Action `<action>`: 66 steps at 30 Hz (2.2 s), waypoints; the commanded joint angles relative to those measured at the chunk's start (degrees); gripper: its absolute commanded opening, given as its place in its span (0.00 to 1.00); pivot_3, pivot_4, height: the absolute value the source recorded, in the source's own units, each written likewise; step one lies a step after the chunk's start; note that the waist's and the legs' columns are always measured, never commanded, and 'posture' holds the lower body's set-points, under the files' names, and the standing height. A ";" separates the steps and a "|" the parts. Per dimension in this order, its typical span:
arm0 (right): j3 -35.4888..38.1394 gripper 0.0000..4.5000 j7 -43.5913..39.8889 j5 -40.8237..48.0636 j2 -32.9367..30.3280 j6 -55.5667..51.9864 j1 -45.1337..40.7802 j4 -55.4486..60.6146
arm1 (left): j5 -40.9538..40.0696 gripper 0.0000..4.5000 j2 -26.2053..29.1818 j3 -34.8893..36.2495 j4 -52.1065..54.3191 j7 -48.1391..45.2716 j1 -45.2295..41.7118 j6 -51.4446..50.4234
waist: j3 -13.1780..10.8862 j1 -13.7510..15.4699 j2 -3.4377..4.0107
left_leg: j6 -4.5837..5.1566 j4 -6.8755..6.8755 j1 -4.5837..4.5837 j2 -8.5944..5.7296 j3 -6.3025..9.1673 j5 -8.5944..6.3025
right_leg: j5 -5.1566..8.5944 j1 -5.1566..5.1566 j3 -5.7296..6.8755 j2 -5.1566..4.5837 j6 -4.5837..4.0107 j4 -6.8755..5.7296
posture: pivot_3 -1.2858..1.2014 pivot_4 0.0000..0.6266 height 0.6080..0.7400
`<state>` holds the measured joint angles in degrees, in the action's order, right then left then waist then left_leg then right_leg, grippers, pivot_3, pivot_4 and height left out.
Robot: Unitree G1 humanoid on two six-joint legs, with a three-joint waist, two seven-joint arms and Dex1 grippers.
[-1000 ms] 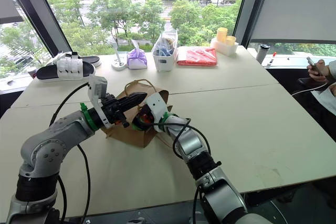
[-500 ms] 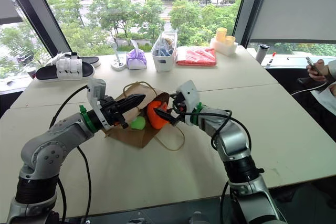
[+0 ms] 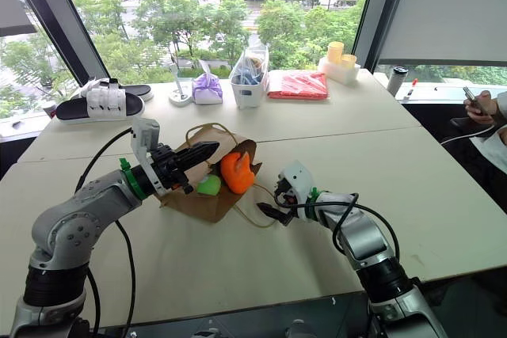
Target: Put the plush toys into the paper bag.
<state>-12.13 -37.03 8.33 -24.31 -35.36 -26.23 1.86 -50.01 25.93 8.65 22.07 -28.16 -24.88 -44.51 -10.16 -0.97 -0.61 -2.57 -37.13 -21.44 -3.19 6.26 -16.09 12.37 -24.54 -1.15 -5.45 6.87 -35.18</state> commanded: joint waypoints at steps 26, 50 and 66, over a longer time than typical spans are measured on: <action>12.35 0.01 -10.15 12.96 -8.00 -9.07 -17.34 7.30 | -6.92 0.00 -3.68 7.11 -1.60 9.16 -9.22 0.71 | -0.08 0.19 -0.05 | 0.00 -0.02 -0.04 -0.01 0.04 0.00 | 0.00 0.01 0.03 0.00 0.01 0.03 | 0.52 0.24 1.00; 12.58 0.13 -6.57 15.96 -5.47 -9.03 -20.78 1.58 | 4.56 0.29 -1.97 3.72 -2.81 5.36 2.86 6.09 | -0.09 0.30 -0.05 | 0.00 -0.01 -0.06 -0.01 0.01 0.00 | 0.00 -0.01 0.01 -0.03 0.01 0.03 | 0.52 0.24 1.00; 24.17 0.99 -0.89 23.72 -5.09 -12.21 -26.43 -2.36 | -7.99 1.00 5.60 10.72 3.46 3.41 7.48 -2.20 | -0.09 0.10 -0.04 | 0.01 0.02 -0.04 0.00 0.01 -0.01 | 0.00 -0.03 0.01 -0.03 0.00 0.03 | 0.52 0.24 1.00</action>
<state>9.39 -38.92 30.41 -29.34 -47.50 -50.98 -0.63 -56.48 30.79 17.44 23.41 -23.82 -17.50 -46.52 -10.25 -0.87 -0.65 -2.56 -37.11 -21.49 -3.19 6.27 -16.09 12.37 -24.56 -1.14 -5.48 6.87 -35.15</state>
